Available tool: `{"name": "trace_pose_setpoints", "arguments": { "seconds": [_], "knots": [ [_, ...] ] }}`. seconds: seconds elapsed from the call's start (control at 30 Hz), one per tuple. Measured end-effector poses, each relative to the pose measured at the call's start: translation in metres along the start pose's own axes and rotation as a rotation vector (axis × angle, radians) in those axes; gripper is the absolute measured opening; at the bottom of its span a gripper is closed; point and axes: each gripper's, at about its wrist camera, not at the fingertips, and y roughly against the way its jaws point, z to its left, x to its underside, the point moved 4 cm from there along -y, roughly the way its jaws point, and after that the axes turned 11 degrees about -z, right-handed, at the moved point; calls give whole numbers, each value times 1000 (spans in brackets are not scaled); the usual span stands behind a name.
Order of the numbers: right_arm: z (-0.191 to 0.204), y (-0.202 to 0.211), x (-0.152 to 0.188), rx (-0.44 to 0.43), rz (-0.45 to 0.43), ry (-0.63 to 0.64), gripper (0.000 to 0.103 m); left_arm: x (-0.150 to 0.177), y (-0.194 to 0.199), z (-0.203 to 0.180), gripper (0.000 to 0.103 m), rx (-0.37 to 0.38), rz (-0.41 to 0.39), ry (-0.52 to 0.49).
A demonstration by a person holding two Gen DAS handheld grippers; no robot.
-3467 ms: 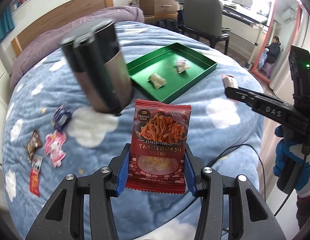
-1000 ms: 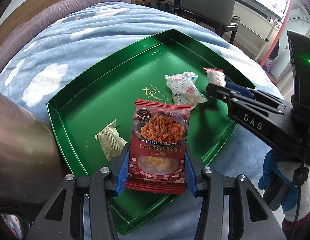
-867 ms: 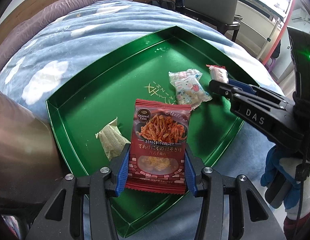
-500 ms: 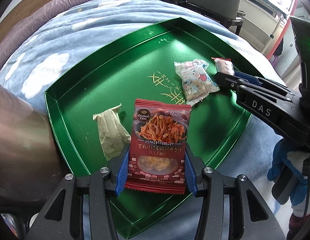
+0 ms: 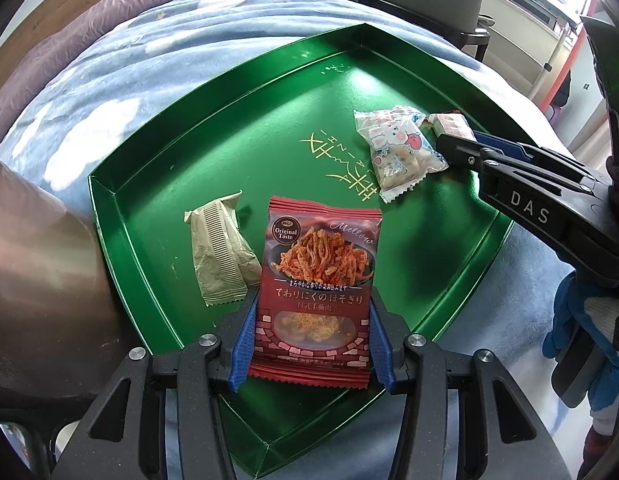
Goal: Organize snacks
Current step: 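Lower both held snacks into the green tray and open both grippers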
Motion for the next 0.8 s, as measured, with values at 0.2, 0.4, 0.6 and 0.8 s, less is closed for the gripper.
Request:
{"name": "trace_pose_setpoints", "arguments": {
  "seconds": [0.2, 0.4, 0.6, 0.8],
  "knots": [
    [0, 0, 0, 4, 1, -1, 12, -1, -1, -1, 44, -3, 8, 4],
    [-1, 3, 0, 2, 2, -2, 24, -1, -1, 1, 46, 1, 19, 17],
    [-1, 10, 0, 4, -2, -4, 34, -2, 7, 1, 51, -12, 0, 8],
    [5, 21, -5, 5, -17, 2, 45, -6, 17, 2, 52, -26, -24, -3]
  ]
}}
